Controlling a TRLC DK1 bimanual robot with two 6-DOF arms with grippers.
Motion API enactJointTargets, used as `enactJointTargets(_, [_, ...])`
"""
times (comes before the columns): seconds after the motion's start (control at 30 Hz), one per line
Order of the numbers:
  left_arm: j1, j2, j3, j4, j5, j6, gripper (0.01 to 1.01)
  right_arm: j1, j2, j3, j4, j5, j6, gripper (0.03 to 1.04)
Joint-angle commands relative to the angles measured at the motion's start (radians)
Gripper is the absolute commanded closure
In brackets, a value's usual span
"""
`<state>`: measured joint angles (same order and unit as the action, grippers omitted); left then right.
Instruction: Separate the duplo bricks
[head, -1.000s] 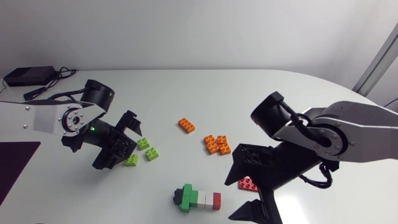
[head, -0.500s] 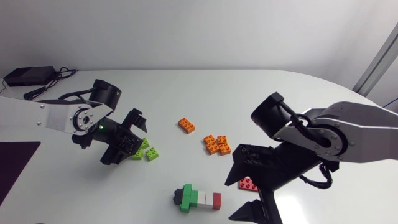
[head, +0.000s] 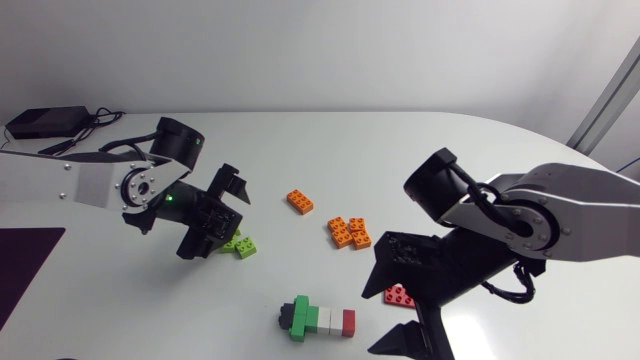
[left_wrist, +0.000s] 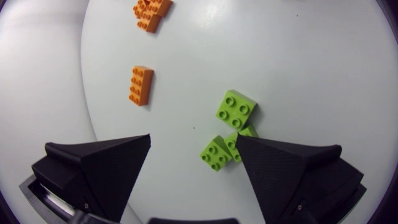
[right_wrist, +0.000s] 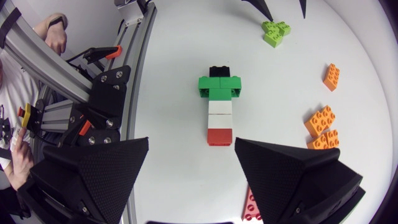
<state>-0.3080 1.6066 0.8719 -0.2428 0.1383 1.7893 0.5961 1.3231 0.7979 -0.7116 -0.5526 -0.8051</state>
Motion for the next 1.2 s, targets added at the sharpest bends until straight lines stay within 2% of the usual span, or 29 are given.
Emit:
enactJointTargets(0.0, [-0.029,-0.017,0.006,-0.003,0.015,-0.028,0.070,0.002,0.005,-0.012,-0.009,-0.004,-0.013,0.07])
enactJointTargets(0.63, [-0.063,0.131,0.012,0.074,0.014,-0.068,0.070,-0.005,-0.019,-0.046,-0.009,-0.006,-0.019,0.07])
enactJointTargets(1.17, [0.043,0.208,0.062,0.120,0.003,-0.016,0.070,-0.018,-0.018,-0.051,-0.002,-0.007,-0.028,0.07])
